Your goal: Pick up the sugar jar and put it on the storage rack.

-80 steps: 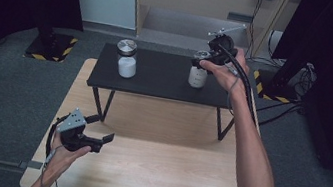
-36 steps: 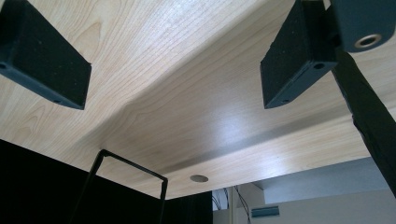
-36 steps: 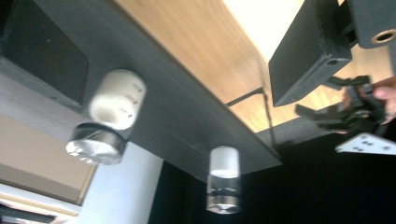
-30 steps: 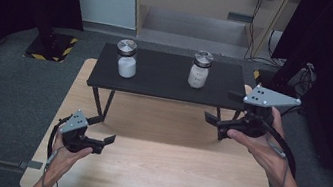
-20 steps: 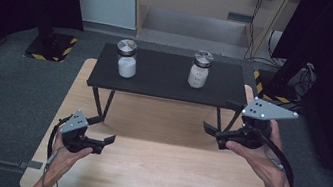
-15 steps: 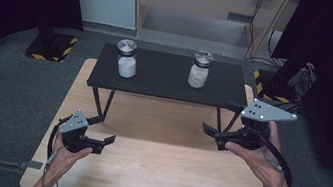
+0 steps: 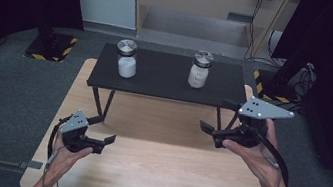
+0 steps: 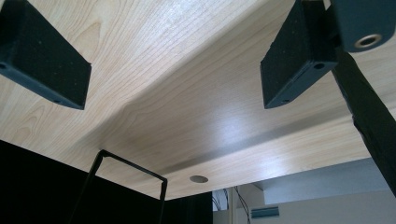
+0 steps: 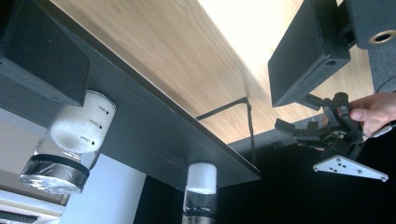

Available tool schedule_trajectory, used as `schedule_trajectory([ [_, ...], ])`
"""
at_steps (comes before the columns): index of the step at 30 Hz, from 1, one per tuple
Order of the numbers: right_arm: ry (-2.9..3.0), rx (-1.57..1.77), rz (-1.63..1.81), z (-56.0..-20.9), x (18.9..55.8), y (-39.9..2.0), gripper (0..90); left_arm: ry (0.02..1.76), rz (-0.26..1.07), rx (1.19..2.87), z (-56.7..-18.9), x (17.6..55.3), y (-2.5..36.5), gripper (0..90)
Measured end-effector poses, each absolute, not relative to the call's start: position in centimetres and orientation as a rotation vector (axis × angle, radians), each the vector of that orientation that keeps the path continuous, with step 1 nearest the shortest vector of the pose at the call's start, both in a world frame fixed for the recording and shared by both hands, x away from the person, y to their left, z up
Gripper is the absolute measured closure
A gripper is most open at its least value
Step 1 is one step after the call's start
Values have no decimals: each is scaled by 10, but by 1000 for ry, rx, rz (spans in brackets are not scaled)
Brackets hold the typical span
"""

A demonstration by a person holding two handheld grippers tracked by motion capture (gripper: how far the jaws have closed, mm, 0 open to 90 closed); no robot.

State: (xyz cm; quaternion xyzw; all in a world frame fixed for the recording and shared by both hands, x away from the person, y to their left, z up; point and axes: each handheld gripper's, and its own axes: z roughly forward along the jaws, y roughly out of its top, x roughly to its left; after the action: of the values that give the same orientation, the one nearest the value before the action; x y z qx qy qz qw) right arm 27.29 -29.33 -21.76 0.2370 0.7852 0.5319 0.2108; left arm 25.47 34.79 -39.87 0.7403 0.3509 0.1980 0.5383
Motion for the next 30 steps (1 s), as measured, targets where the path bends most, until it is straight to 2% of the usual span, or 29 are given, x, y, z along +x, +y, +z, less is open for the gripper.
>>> schedule_trajectory([
  [30,2169,679,1499,-221,273,-296,65,830,466,1761,-399,256,347,78],
])
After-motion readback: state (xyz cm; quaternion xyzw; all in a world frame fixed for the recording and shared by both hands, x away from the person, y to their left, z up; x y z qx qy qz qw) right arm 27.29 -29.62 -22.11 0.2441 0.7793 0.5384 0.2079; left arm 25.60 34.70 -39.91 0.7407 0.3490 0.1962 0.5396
